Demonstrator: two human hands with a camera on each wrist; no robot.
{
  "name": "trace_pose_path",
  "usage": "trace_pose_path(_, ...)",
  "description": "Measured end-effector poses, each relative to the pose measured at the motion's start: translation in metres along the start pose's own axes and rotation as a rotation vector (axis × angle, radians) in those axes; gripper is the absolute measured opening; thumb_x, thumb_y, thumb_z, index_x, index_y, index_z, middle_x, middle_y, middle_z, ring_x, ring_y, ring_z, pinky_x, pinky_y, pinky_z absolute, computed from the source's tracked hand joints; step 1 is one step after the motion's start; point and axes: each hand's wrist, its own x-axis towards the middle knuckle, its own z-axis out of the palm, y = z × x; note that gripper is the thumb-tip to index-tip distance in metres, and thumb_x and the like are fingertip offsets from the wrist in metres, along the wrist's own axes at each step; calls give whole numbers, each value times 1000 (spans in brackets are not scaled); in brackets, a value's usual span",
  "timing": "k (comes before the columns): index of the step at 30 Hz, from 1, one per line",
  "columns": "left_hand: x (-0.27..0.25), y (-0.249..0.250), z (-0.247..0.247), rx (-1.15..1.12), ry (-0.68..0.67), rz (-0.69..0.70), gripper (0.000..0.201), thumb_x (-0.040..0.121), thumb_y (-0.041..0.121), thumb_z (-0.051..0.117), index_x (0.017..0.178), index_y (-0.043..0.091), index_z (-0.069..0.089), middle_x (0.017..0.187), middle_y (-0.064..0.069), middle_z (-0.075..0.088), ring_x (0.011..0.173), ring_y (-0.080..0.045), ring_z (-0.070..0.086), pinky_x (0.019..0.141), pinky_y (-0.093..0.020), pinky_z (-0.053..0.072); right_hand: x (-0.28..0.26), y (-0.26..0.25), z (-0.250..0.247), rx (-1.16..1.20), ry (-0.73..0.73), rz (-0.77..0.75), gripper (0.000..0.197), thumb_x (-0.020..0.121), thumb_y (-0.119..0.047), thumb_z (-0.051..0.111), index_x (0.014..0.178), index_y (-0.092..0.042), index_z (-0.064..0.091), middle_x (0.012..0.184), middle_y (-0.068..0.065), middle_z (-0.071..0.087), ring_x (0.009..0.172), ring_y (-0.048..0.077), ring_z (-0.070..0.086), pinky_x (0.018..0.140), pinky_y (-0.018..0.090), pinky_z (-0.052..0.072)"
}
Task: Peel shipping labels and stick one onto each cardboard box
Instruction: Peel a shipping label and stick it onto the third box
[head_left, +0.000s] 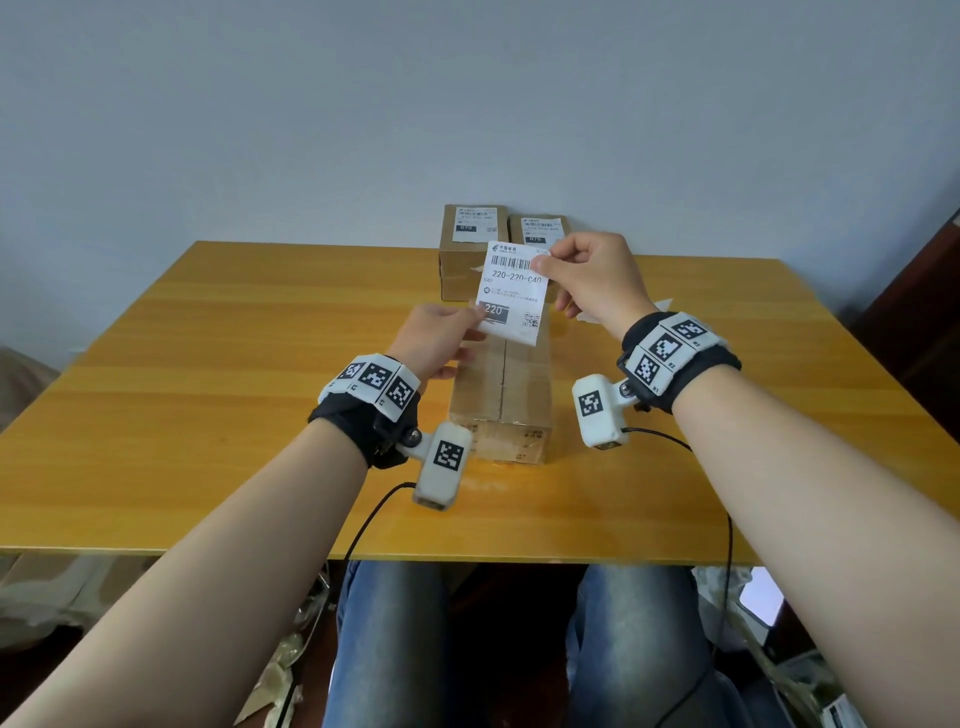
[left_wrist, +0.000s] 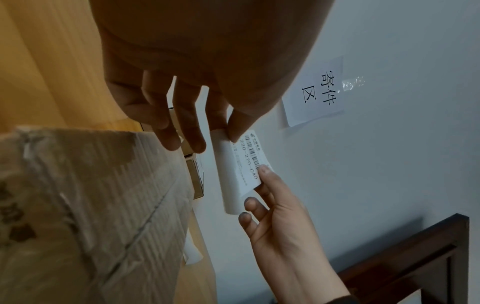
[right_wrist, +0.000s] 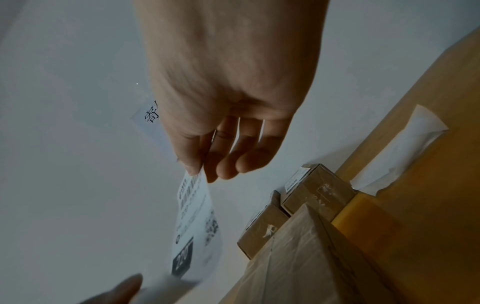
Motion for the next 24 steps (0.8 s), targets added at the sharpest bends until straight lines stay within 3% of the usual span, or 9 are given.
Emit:
trace_pose_path(3,-1,-5,-2,-9,21,-17,22,101,32,62,105,15,76,100,1,76,72,-13,63,59,-25,46,0,4,-2,33,-6,46,12,95,-23,74,92,-13,68,87,-1,78,48,13,64,45,29,55)
trace_pose_path(8,-4,-11,-5,-42,49,-67,36,103,38,54,85,17,77,86,4,77,64,-13,64,59,-26,42,-1,12,-2,99,-37,148,21,97,-27,70,102,-6,74,93,7,79,49,13,63,48,30,55)
trace_pose_path(15,-7,-20,-5,94,6,-70,24,88,33,79,92,10,80,91,-1,81,63,-9,62,51,-22,39,-2,20,-2,135,-108,208,21,99,-26,70,103,-6,75,90,8,79,52,15,64,51,30,56)
trace_pose_path(20,-7,-20,-3,169,18,-81,17,86,29,81,87,12,80,89,-2,79,67,-12,59,47,-22,35,0,18,-3,181,-123,200,21,98,-27,71,104,-8,75,89,8,78,53,15,63,50,29,56)
trace_pose_path(24,-8,-18,-1,135,27,-91,22,89,32,77,90,10,80,85,2,80,65,-11,57,46,-22,33,3,14,-2,197,-127,175,21,98,-28,72,104,-8,75,85,5,77,52,14,64,50,29,55)
